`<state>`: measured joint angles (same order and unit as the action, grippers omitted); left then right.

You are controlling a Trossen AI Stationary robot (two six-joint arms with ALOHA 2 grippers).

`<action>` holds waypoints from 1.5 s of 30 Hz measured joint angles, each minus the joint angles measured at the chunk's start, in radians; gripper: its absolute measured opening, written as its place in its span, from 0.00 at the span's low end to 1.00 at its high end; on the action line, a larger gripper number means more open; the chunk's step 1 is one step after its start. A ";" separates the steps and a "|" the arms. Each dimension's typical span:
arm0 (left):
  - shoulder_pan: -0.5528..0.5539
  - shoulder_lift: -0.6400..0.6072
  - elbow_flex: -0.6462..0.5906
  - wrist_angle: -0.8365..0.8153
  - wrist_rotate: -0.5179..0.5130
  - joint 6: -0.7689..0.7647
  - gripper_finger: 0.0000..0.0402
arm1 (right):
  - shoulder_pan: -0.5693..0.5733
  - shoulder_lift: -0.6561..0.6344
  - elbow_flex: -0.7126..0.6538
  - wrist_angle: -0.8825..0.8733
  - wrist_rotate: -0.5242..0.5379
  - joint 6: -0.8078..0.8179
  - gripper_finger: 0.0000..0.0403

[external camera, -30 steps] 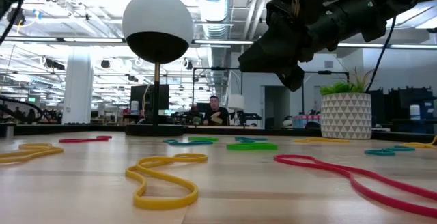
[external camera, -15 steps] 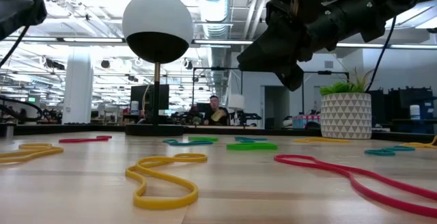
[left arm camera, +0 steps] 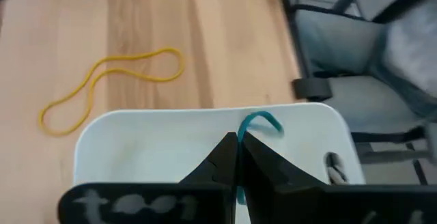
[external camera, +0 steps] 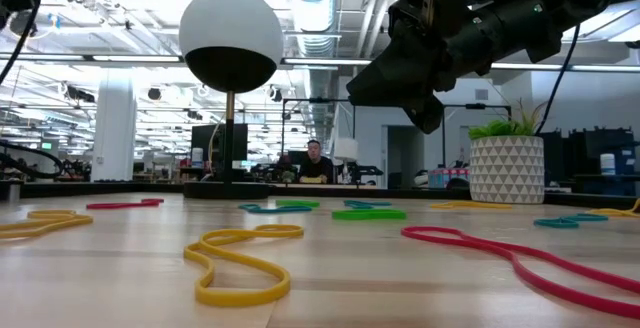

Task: Pick and place items into bin
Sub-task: Put the blue rubber band into the white bin

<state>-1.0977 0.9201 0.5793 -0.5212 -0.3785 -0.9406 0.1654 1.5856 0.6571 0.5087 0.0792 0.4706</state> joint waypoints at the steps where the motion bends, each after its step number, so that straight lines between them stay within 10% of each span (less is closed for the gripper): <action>1: 0.006 0.013 0.000 -0.002 0.000 -0.020 0.00 | 0.000 0.000 0.000 0.000 0.000 0.000 0.18; 16: 0.079 0.099 0.000 -0.079 0.113 -0.180 0.15 | -0.018 0.000 0.000 0.000 0.000 0.000 0.18; 32: 0.183 0.043 0.097 -0.171 0.105 0.099 0.15 | -0.071 0.000 0.000 0.000 0.000 -0.008 0.18; 45: 0.283 -0.005 0.281 -0.255 -0.502 0.530 0.09 | -0.122 0.000 0.000 -0.054 0.005 0.000 0.18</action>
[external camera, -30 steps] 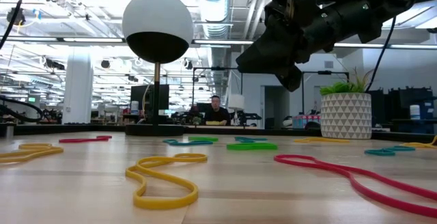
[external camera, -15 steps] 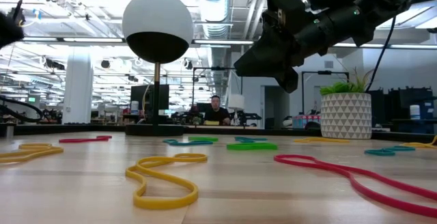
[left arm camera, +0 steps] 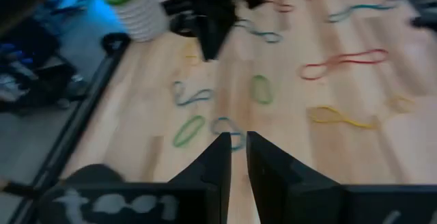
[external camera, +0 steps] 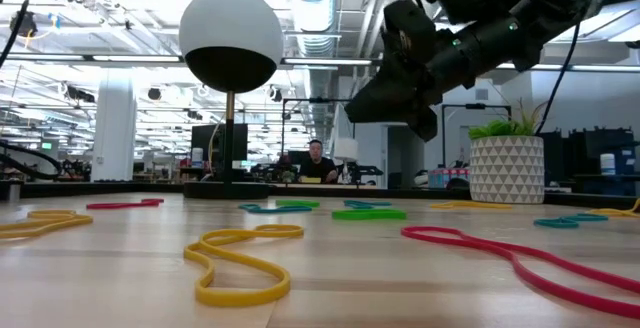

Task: Pick and place items into bin
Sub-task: Put the blue rubber band into the white bin

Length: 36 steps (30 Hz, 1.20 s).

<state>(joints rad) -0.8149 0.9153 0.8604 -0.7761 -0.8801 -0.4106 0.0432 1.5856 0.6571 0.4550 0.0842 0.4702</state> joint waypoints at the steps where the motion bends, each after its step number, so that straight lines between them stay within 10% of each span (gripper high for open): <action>1: 0.018 0.001 0.000 -0.004 -0.001 -0.002 0.10 | -0.006 0.000 0.000 -0.016 0.005 0.000 0.18; 16: 0.268 0.003 0.000 -0.050 0.089 0.050 0.16 | -0.144 0.009 0.158 -0.486 0.049 -0.166 0.18; 36: 0.322 0.003 0.000 -0.067 0.143 0.049 0.16 | -0.249 0.329 0.399 -0.629 0.042 -0.209 0.18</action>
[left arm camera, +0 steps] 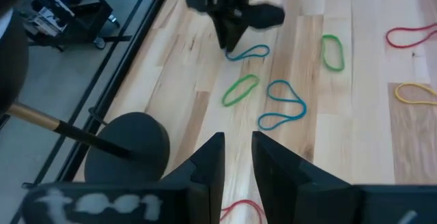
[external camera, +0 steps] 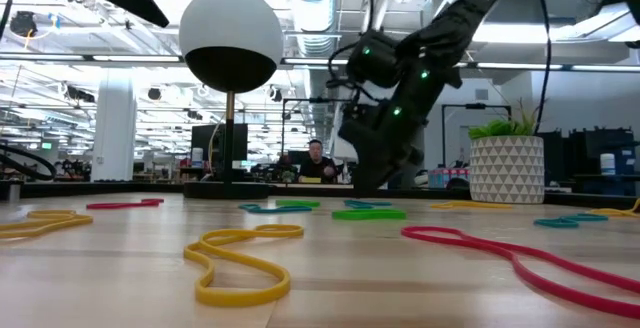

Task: Pick and place items into bin
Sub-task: Put the blue rubber band into the white bin

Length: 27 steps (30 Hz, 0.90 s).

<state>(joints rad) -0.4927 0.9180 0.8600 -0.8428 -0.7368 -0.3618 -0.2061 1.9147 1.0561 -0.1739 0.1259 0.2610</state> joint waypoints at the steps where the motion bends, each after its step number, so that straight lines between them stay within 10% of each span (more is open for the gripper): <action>1: 0.000 0.000 0.000 0.000 0.000 0.000 0.16 | -0.001 0.010 0.004 -0.010 0.002 0.000 0.18; 27: 0.000 0.000 0.000 -0.005 0.000 -0.069 0.16 | 0.093 -0.058 0.025 0.039 -0.017 0.079 0.01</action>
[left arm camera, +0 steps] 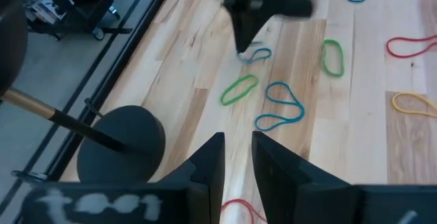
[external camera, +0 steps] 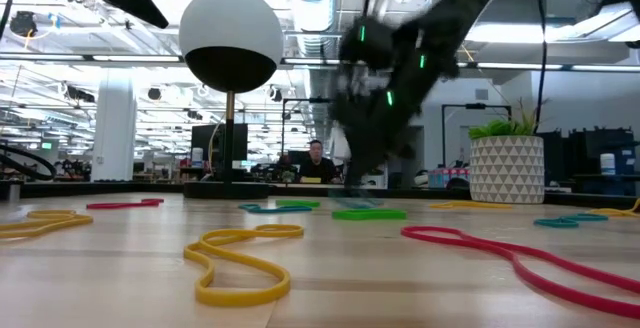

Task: Pick and place items into bin
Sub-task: Put the blue rubber band into the white bin

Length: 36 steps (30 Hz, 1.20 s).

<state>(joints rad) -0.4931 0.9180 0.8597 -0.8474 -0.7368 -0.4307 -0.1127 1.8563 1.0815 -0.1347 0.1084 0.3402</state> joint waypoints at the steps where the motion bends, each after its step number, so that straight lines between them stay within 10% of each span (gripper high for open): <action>1: 0.000 0.000 0.000 0.000 0.000 -0.002 0.16 | 0.018 -0.024 0.002 0.027 -0.001 0.000 0.00; 13: 0.000 0.001 -0.052 0.269 -0.003 0.171 0.16 | 0.174 -0.067 0.003 0.547 0.010 -0.061 0.00; 36: 0.146 0.119 -0.060 0.573 0.135 0.429 0.28 | 0.161 -0.067 0.027 0.614 0.012 -0.063 0.00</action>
<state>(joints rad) -0.3471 1.0373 0.8001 -0.2740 -0.6018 -0.0017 0.0482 1.7897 1.1084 0.4797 0.1204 0.2775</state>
